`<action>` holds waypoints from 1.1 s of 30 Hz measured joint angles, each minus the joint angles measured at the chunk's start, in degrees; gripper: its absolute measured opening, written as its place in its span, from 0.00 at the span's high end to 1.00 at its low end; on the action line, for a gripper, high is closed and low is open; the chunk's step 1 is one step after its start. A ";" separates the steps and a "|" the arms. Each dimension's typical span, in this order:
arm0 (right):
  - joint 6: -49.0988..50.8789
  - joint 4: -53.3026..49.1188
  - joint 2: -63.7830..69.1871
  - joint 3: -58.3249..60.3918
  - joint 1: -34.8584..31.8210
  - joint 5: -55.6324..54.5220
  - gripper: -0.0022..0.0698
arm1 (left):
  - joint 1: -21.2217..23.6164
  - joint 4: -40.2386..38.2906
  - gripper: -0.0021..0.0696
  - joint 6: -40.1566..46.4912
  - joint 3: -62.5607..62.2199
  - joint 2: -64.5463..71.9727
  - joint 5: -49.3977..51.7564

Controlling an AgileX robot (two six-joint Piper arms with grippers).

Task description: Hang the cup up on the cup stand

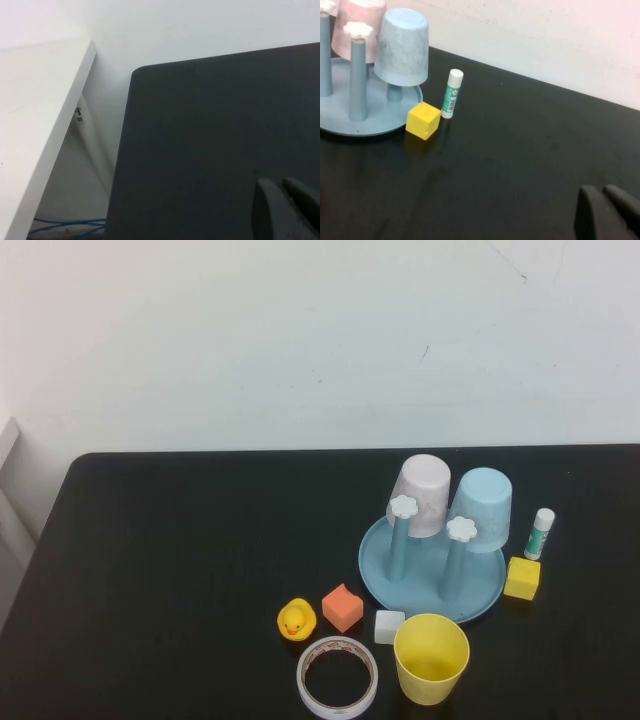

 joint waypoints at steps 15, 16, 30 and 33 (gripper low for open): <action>0.00 1.43 0.00 0.00 0.00 0.00 0.97 | 0.00 0.00 0.97 0.00 -0.10 0.00 0.00; 0.00 1.50 0.00 0.00 0.00 0.00 0.97 | 0.00 0.00 0.97 0.00 -0.10 0.00 0.00; 0.00 1.50 0.00 0.00 0.00 0.00 0.97 | 0.00 -28.03 0.97 -2.49 0.01 0.00 -0.24; 0.00 2.00 0.00 0.00 0.00 0.00 0.97 | 0.00 -46.64 0.97 -4.59 0.01 0.00 -0.70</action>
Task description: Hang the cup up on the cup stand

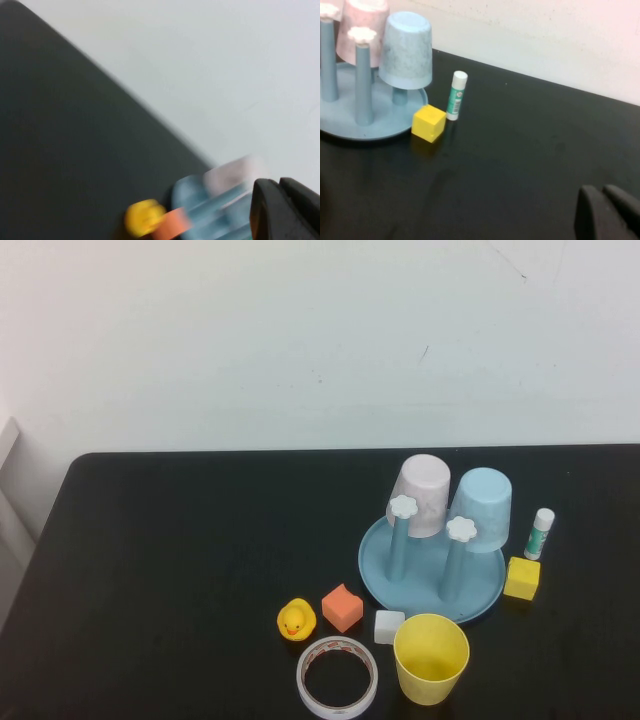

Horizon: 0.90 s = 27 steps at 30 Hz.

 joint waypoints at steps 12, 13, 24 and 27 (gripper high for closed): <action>0.48 39.09 0.00 0.33 0.00 0.79 0.97 | 0.00 -15.87 0.97 13.08 -0.69 0.00 -4.03; 0.80 44.34 0.00 0.33 0.00 0.79 0.97 | 0.00 -15.11 0.97 15.95 -1.83 0.11 -1.83; -6.77 56.45 0.00 0.33 0.00 -2.28 0.97 | 0.00 12.90 0.97 24.84 -26.14 29.15 22.91; -8.18 56.55 0.00 0.33 0.00 -2.39 0.97 | 0.00 16.35 0.97 28.15 -32.83 38.55 27.57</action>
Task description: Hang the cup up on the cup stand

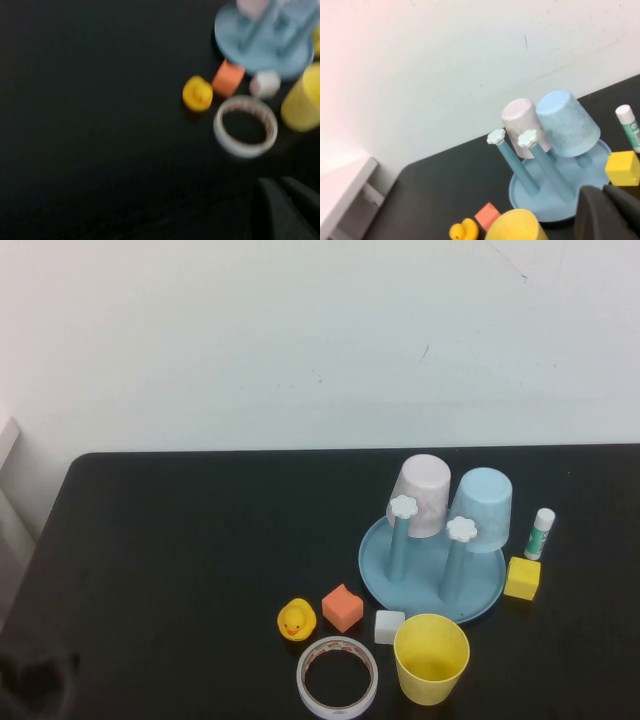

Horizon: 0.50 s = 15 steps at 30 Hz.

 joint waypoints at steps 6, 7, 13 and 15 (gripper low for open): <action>-5.16 -1.27 0.00 0.00 0.00 2.31 0.97 | 0.00 4.43 0.97 3.27 -13.13 17.94 5.90; -5.82 -1.37 0.00 0.00 0.00 2.90 0.97 | -0.30 5.31 0.97 3.42 -14.76 20.49 6.33; -6.95 -1.58 0.00 0.00 0.00 3.52 0.97 | -11.63 15.88 0.97 -2.99 -24.50 31.33 6.35; -7.08 -1.58 0.00 0.00 0.00 3.52 0.97 | -18.13 21.07 0.97 -7.50 -27.20 34.57 5.85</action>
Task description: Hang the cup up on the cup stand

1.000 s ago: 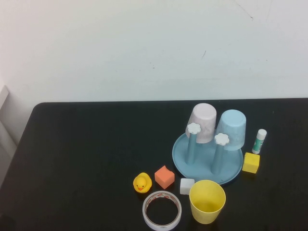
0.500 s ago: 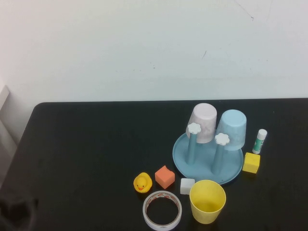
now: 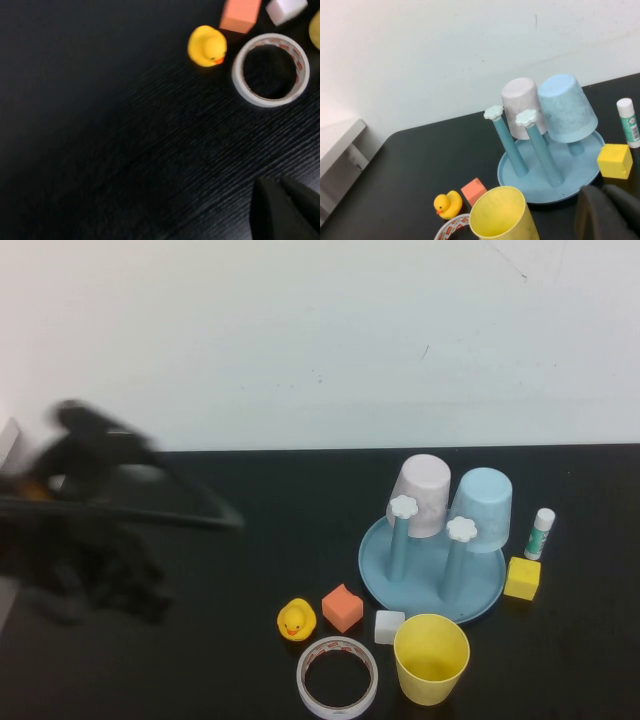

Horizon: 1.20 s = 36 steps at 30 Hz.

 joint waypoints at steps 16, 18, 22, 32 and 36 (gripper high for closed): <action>-1.32 0.00 0.00 0.00 0.00 0.35 0.97 | -28.29 15.79 0.76 -13.22 -24.25 34.06 1.21; -1.36 0.00 0.00 0.00 0.00 0.35 0.97 | -28.54 13.58 0.56 -13.75 -27.82 37.65 2.05; -1.43 0.00 0.00 0.00 0.00 0.35 0.97 | -28.54 10.24 0.20 -17.87 -34.03 44.60 2.64; -1.50 0.00 0.00 0.00 0.00 0.90 0.97 | -28.54 7.92 0.20 -21.27 -42.35 56.00 2.76; -2.08 0.00 0.00 0.00 0.00 0.95 0.97 | -28.43 7.92 0.21 -22.58 -43.35 59.62 2.16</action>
